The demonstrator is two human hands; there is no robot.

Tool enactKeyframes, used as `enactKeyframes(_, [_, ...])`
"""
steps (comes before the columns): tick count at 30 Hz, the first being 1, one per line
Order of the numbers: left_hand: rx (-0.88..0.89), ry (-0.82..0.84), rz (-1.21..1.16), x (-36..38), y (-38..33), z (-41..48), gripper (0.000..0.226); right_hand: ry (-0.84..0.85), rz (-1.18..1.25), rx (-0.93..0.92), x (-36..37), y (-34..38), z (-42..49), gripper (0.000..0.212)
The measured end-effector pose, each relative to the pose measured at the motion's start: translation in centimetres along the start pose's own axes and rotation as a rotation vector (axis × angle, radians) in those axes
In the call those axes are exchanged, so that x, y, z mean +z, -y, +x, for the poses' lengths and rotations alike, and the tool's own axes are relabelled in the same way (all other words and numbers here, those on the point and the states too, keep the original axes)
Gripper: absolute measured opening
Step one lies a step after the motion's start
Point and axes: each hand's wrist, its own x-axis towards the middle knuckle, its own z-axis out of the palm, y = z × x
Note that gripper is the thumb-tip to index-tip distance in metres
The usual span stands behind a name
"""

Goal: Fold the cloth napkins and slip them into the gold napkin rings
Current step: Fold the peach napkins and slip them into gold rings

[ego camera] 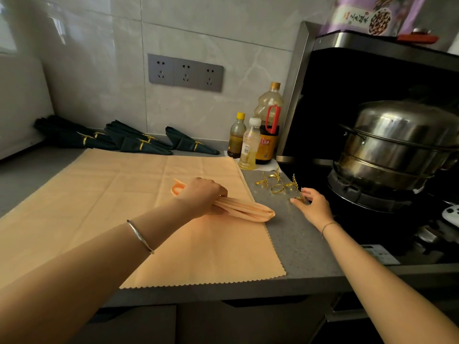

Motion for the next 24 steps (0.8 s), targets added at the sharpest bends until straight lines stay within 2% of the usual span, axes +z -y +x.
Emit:
enactKeyframes(3, [-0.023, 0.001, 0.022, -0.2, 0.4, -0.3, 0.036, 0.005, -0.017, -0.028, 0.1, -0.1, -0.3, 0.048])
enactKeyframes(6, [-0.044, -0.001, 0.044, -0.3, 1.1, -0.9, 0.036, 0.024, -0.060, -0.149, 0.0, 1.0, -2.0, 0.047])
enactKeyframes(10, [-0.085, 0.001, 0.059, -0.4, 2.2, -1.6, 0.037, 0.289, -0.188, -0.348, -0.1, 5.0, -5.0, 0.054])
enactKeyframes(12, [-0.085, 0.007, 0.065, -0.5, 2.3, -1.9, 0.038, 0.362, -0.220, -0.408, 0.3, 6.8, -6.0, 0.058])
enactKeyframes(18, [-0.089, 0.035, 0.087, -0.8, 2.0, -2.6, 0.035, 0.421, -0.203, -0.496, 2.1, 10.2, -7.4, 0.067])
enactKeyframes(24, [-0.072, 0.034, 0.123, -0.9, 1.2, -3.3, 0.037, 0.491, -0.101, -0.570, 4.8, 12.6, -8.9, 0.061])
